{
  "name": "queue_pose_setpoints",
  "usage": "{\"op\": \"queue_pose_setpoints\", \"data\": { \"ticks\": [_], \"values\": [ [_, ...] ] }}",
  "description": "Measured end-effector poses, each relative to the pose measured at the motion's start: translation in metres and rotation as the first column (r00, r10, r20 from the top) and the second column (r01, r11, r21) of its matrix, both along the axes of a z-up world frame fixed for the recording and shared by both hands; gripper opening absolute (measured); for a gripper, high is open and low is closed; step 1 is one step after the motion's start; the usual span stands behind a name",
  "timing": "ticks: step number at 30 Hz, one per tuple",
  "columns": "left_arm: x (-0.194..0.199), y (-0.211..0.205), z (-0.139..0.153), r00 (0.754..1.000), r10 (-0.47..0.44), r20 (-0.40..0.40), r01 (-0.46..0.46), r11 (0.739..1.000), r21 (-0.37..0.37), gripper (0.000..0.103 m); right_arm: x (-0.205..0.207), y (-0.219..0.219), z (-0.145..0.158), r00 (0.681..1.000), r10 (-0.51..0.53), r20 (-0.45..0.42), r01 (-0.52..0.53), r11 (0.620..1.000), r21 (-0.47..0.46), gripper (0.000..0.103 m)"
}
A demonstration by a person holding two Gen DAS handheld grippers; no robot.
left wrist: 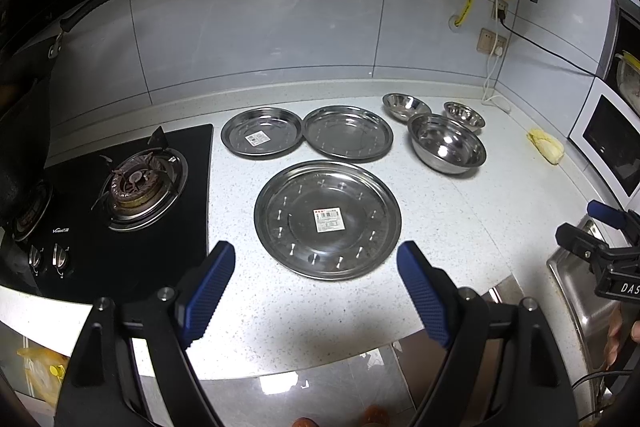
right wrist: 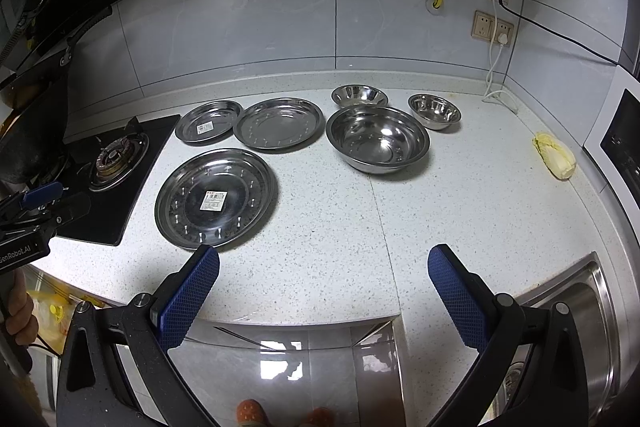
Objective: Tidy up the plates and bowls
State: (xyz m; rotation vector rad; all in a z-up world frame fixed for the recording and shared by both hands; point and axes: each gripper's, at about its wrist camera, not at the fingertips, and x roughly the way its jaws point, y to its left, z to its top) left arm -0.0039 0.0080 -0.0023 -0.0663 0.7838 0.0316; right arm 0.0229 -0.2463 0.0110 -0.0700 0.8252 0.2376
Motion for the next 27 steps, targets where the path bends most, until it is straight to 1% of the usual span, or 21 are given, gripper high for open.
{"op": "queue_pose_setpoints", "data": {
  "ticks": [13,22,27],
  "values": [
    [0.007,0.003,-0.003,1.000,0.011,-0.016,-0.012,1.000,-0.012,0.083,0.004,-0.002,-0.001,1.000,0.013,-0.003,-0.013,1.000,-0.002,0.102],
    [0.017,0.007,-0.007,1.000,0.021,-0.021,-0.022,1.000,-0.008,0.083,0.016,0.006,-0.005,1.000,0.029,-0.009,-0.029,1.000,-0.010,0.102],
    [0.029,0.015,-0.013,0.999,0.040,-0.030,-0.040,0.999,-0.017,0.083,0.027,0.016,-0.011,0.999,0.052,-0.016,-0.052,0.998,-0.017,0.102]
  ]
}}
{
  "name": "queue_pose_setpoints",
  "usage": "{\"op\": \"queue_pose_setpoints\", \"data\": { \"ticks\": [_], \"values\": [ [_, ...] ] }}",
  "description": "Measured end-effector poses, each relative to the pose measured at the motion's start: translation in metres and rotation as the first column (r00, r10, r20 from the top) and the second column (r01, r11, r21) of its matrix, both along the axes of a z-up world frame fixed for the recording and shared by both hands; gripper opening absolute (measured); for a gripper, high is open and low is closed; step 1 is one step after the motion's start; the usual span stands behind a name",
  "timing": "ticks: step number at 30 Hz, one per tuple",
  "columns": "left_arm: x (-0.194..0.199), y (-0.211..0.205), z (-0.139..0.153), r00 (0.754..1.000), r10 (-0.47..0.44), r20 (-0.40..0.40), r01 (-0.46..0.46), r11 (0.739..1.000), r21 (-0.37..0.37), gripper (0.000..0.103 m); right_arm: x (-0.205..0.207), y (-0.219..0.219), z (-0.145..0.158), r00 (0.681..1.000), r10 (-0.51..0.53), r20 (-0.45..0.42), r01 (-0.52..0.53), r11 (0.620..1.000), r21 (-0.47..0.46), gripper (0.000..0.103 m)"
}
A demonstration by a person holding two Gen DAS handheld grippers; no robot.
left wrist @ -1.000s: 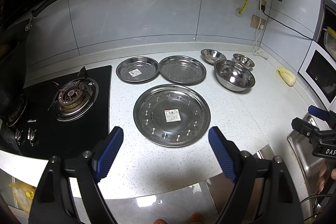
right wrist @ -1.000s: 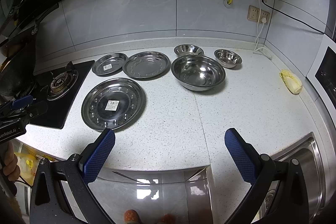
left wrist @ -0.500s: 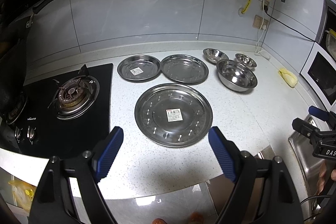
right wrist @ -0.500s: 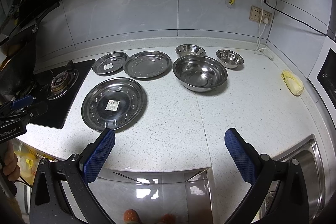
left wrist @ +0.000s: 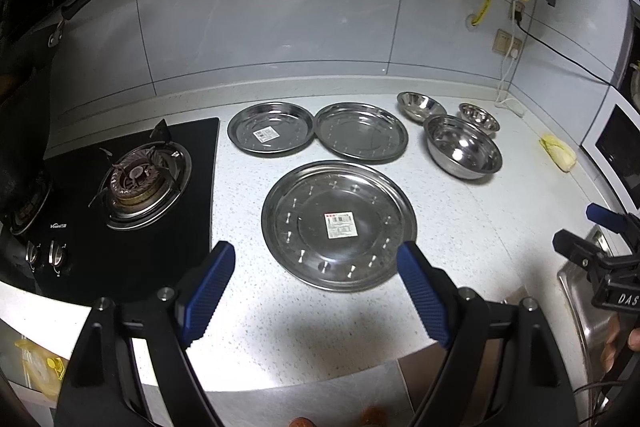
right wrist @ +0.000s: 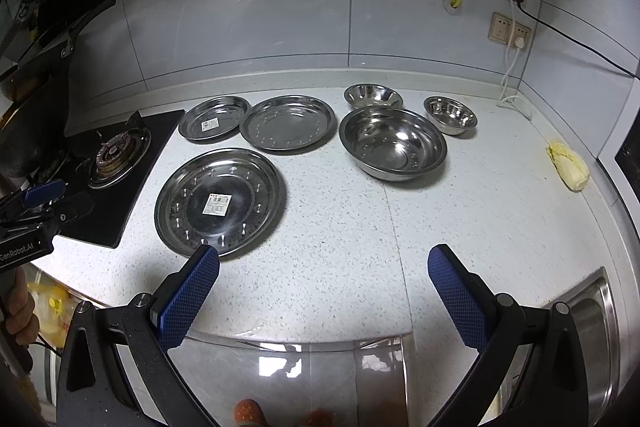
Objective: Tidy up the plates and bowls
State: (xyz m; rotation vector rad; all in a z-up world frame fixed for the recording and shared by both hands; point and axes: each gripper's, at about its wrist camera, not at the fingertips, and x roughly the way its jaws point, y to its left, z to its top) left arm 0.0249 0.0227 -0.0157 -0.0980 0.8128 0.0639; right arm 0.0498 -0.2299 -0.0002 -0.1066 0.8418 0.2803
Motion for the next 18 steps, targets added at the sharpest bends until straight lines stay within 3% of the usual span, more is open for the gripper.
{"op": "queue_pose_setpoints", "data": {
  "ticks": [6,18],
  "values": [
    [0.029,0.014,-0.019,0.999,0.034,-0.042,-0.035,0.999,-0.013,0.083,0.027,0.024,-0.024,0.998,0.053,-0.032,-0.054,0.998,-0.022,0.102],
    [0.112,0.051,-0.104,0.974,0.128,-0.185,-0.134,0.991,-0.022,0.083,0.109,0.088,-0.114,0.974,0.141,-0.175,-0.157,0.984,-0.082,0.102]
  ]
}}
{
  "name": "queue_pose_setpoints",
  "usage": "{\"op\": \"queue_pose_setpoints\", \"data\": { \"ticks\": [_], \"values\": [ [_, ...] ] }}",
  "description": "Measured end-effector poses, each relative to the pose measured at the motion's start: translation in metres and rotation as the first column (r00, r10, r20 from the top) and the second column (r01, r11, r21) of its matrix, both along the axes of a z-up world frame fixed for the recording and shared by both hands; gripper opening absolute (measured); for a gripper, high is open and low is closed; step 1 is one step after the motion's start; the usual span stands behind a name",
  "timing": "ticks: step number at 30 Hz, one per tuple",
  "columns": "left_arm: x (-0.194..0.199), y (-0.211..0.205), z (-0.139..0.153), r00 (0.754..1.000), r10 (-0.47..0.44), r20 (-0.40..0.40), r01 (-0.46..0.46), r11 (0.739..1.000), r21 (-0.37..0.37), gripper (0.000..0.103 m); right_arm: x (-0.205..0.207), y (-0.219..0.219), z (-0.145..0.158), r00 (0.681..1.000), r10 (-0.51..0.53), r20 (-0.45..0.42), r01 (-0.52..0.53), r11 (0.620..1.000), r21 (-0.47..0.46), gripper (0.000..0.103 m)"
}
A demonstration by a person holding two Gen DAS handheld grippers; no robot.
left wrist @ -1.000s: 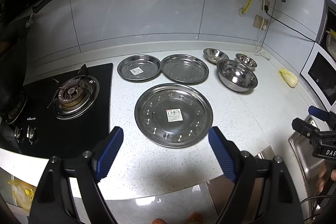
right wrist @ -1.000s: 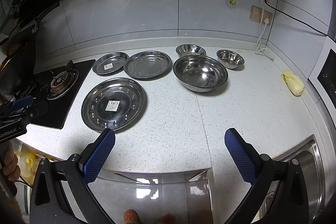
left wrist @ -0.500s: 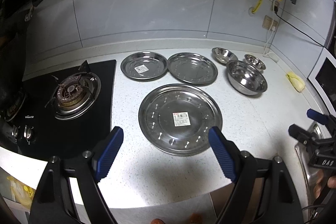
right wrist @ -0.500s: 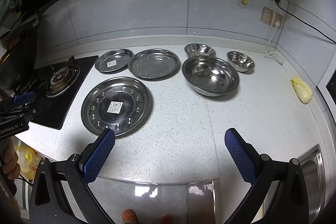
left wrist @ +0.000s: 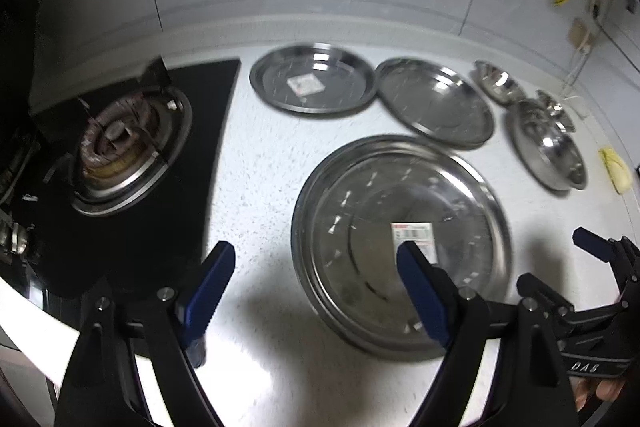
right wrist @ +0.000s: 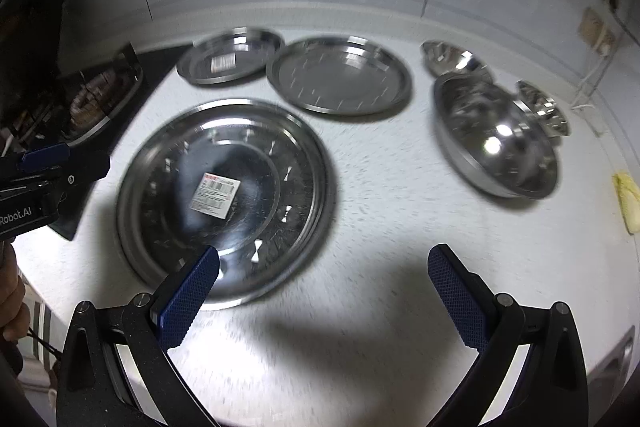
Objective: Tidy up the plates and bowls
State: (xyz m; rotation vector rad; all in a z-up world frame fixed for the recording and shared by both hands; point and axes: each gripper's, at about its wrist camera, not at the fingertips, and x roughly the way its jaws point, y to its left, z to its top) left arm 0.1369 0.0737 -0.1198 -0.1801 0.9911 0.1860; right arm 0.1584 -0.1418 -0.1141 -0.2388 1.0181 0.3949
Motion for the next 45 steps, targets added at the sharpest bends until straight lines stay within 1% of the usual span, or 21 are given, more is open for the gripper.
{"op": "queue_pose_setpoints", "data": {
  "ticks": [3,6,13,15,17,20,23,25,26,27,28,29,30,32,34,36,38,43,45],
  "values": [
    [0.016,0.005,-0.020,0.999,0.010,-0.042,-0.010,1.000,-0.008,0.081,0.013,0.007,-0.016,1.000,0.003,-0.029,-0.003,1.000,-0.010,0.102],
    [0.029,0.012,-0.035,0.996,0.024,-0.084,-0.027,0.999,-0.044,0.081,0.024,0.011,-0.027,0.998,0.001,-0.060,-0.001,1.000,-0.011,0.102],
    [0.048,0.022,-0.053,0.988,0.041,-0.146,-0.058,0.992,-0.111,0.081,0.036,0.013,-0.038,0.994,0.012,-0.106,-0.011,1.000,0.014,0.102],
    [0.052,0.023,-0.057,0.987,0.045,-0.156,-0.063,0.992,-0.111,0.081,0.038,0.014,-0.040,0.993,0.012,-0.115,-0.010,1.000,0.018,0.101],
    [0.055,0.023,-0.057,0.987,0.046,-0.155,-0.062,0.993,-0.100,0.081,0.039,0.014,-0.042,0.993,0.011,-0.117,-0.009,1.000,0.016,0.097],
    [0.057,0.022,-0.057,0.986,0.043,-0.160,-0.059,0.993,-0.101,0.081,0.042,0.012,-0.047,0.990,0.006,-0.138,-0.005,1.000,0.010,0.083],
    [0.062,0.016,-0.059,0.980,-0.001,-0.197,-0.011,0.998,-0.062,0.081,0.042,0.013,-0.046,0.993,0.008,-0.120,-0.009,1.000,-0.005,0.075],
    [0.064,0.013,-0.060,0.976,-0.018,-0.218,0.007,0.999,-0.050,0.081,0.042,0.013,-0.045,0.993,0.013,-0.114,-0.014,1.000,-0.002,0.065],
    [0.064,0.011,-0.060,0.974,-0.027,-0.227,0.017,0.999,-0.045,0.079,0.042,0.013,-0.044,0.994,0.016,-0.111,-0.016,1.000,-0.001,0.061],
    [0.063,0.008,-0.059,0.975,-0.033,-0.221,0.027,0.999,-0.032,0.059,0.042,0.013,-0.044,0.994,0.020,-0.107,-0.020,1.000,-0.002,0.052],
    [0.063,0.006,-0.056,0.978,-0.042,-0.206,0.039,0.999,-0.016,0.029,0.041,0.013,-0.043,0.994,0.026,-0.105,-0.026,1.000,0.006,0.040],
    [0.062,0.006,-0.054,0.977,-0.035,-0.210,0.035,0.999,-0.005,0.025,0.041,0.014,-0.043,0.995,0.027,-0.101,-0.027,1.000,0.005,0.031],
    [0.061,0.008,-0.054,0.978,-0.027,-0.208,0.024,1.000,-0.020,0.019,0.041,0.014,-0.043,0.995,0.016,-0.096,-0.017,1.000,-0.008,0.029],
    [0.058,0.016,-0.053,0.981,-0.018,-0.194,0.008,0.999,-0.054,0.015,0.041,0.011,-0.045,0.996,0.006,-0.093,-0.006,1.000,0.004,0.026],
    [0.053,0.021,-0.054,0.981,-0.016,-0.191,0.002,0.997,-0.077,0.014,0.041,0.008,-0.046,0.995,-0.007,-0.096,0.009,1.000,0.018,0.016],
    [0.048,0.021,-0.054,0.980,-0.021,-0.199,0.004,0.997,-0.083,0.013,0.038,0.004,-0.045,0.994,-0.016,-0.106,0.020,0.999,0.043,0.014],
    [0.042,0.022,-0.050,0.980,-0.020,-0.196,0.004,0.996,-0.084,0.012,0.033,0.004,-0.041,0.995,-0.015,-0.096,0.020,0.999,0.048,0.014],
    [0.013,0.026,-0.026,0.988,-0.016,-0.153,0.003,0.996,-0.087,0.012,0.007,0.003,-0.018,0.997,0.002,-0.074,0.004,0.997,0.082,0.013],
    [-0.003,0.029,-0.015,0.990,-0.014,-0.139,0.003,0.997,-0.077,0.012,-0.006,0.005,-0.010,0.998,0.015,-0.069,-0.008,0.996,0.092,0.013]
  ]
}}
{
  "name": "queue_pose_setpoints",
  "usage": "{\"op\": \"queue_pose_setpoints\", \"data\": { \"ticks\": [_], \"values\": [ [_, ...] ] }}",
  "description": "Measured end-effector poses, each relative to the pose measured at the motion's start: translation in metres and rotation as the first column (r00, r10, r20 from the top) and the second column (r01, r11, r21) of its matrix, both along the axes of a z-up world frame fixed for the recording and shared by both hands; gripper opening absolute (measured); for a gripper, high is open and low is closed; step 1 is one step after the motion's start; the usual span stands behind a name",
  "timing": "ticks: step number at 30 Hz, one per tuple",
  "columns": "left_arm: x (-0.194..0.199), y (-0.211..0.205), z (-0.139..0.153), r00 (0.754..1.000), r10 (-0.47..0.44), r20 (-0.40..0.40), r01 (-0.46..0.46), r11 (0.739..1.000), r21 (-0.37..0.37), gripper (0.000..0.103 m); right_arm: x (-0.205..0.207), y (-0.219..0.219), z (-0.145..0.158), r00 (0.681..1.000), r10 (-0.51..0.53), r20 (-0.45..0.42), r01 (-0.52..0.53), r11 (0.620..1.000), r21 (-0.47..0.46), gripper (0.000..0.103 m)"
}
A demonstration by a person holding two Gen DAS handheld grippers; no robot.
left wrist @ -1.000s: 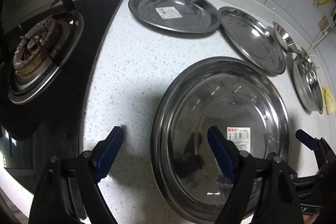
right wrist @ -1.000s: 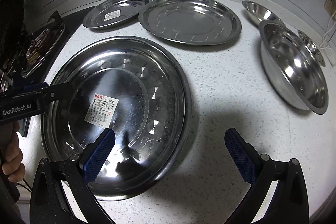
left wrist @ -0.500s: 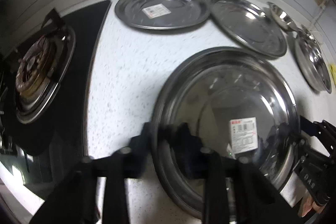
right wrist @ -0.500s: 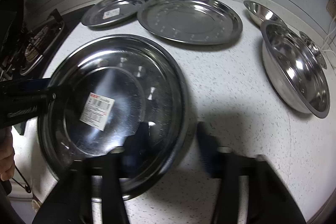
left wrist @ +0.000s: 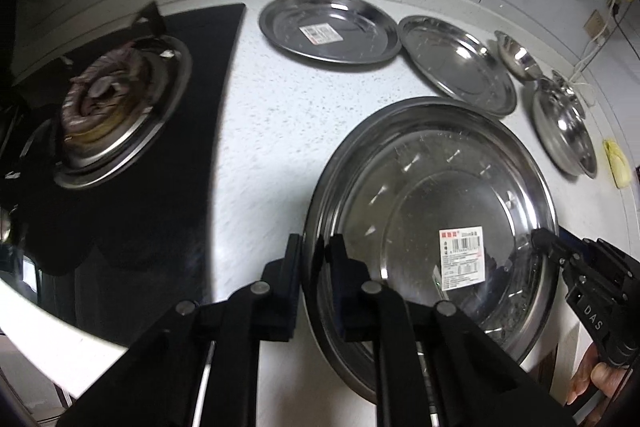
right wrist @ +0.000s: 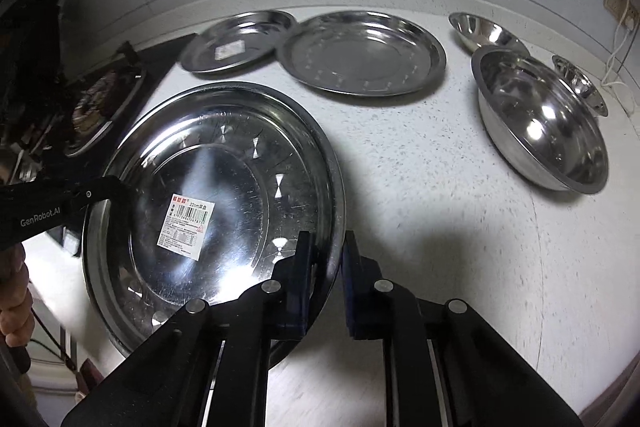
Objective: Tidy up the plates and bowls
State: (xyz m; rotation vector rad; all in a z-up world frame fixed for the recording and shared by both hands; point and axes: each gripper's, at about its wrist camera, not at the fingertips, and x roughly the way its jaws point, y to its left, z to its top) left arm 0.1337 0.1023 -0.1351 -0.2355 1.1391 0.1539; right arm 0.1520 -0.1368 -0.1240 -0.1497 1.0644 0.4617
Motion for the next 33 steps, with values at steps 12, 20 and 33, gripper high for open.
{"op": "queue_pose_setpoints", "data": {
  "ticks": [12,20,33],
  "values": [
    [-0.060,0.013,-0.017,0.999,0.015,-0.052,-0.016,1.000,-0.020,0.012,-0.046,0.013,-0.021,0.998,0.018,-0.065,-0.018,1.000,-0.009,0.013],
    [-0.057,0.018,-0.021,1.000,-0.007,0.002,0.007,0.999,0.033,0.012,-0.044,0.025,-0.031,0.997,-0.019,-0.073,0.017,1.000,-0.026,0.013],
    [-0.053,0.025,0.025,0.992,-0.045,0.116,0.042,0.999,0.022,0.012,-0.044,0.031,0.002,0.998,-0.064,0.009,0.065,0.997,-0.032,0.013]
  ]
}}
